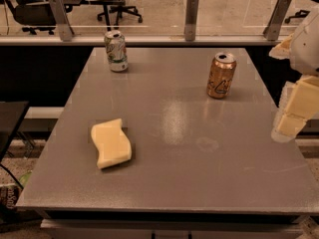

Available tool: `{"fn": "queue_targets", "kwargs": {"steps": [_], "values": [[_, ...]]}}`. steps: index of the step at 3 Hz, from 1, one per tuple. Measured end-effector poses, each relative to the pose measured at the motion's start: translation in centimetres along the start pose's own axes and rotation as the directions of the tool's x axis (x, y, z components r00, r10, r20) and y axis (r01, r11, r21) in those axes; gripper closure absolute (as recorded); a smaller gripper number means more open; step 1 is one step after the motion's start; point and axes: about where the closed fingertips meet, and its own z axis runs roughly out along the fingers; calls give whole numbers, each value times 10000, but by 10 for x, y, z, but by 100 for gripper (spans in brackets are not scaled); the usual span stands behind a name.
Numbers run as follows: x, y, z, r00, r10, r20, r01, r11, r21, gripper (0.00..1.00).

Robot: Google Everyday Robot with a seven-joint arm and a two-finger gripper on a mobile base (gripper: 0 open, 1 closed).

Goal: Knock orange can over

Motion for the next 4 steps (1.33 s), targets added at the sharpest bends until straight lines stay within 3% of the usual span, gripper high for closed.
{"fn": "queue_targets", "kwargs": {"steps": [2, 4], "values": [[-4, -15, 13, 9992, 348, 216, -346, 9994, -73, 0], [-9, -68, 57, 9889, 1221, 848, -1216, 9925, -107, 0]]}}
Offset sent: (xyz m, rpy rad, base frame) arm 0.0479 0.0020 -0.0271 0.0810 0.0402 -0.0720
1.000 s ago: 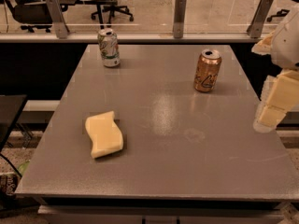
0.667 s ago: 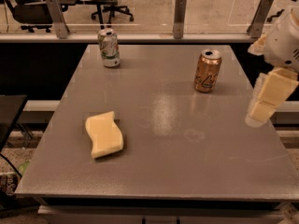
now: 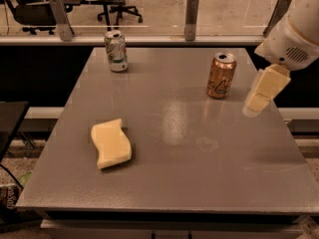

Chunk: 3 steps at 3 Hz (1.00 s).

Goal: Knock orange can over

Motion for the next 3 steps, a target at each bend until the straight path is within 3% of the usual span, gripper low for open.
{"fn": "queue_targets", "kwargs": {"steps": [2, 3], "values": [[-11, -50, 33, 9942, 595, 898, -608, 9981, 119, 0], [-15, -68, 49, 9829, 966, 1566, -969, 9953, -53, 0]]}}
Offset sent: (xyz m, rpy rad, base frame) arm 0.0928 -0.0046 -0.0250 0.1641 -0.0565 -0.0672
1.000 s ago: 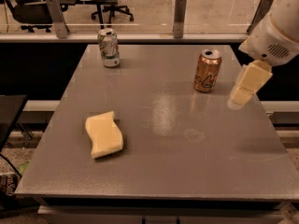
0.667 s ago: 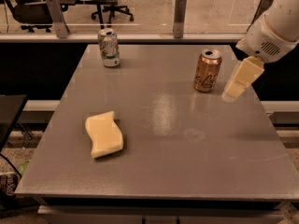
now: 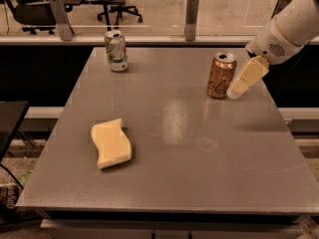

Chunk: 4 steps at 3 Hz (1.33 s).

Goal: Knock orange can over

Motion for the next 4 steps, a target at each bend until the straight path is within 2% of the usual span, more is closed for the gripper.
{"fn": "queue_targets", "kwargs": {"steps": [1, 3, 4], "values": [[-8, -16, 18, 9960, 328, 826, -319, 9994, -125, 0], [-21, -27, 34, 9844, 444, 1705, -427, 9990, -136, 0], [-27, -27, 37, 9788, 506, 1984, -472, 9987, -216, 13]]}}
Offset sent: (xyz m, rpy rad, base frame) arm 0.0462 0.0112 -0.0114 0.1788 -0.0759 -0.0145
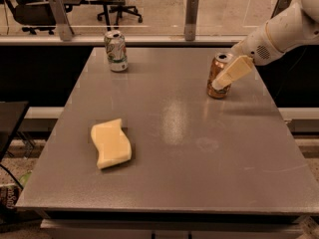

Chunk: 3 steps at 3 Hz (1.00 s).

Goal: Knock orange can over

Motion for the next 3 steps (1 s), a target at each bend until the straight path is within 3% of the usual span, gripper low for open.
{"fn": "queue_targets", "kwargs": {"steps": [2, 3], "values": [[-12, 3, -6, 9992, 42, 387, -37, 9999, -129, 60], [-25, 4, -16, 9996, -270, 114, 272, 9994, -195, 83]]}}
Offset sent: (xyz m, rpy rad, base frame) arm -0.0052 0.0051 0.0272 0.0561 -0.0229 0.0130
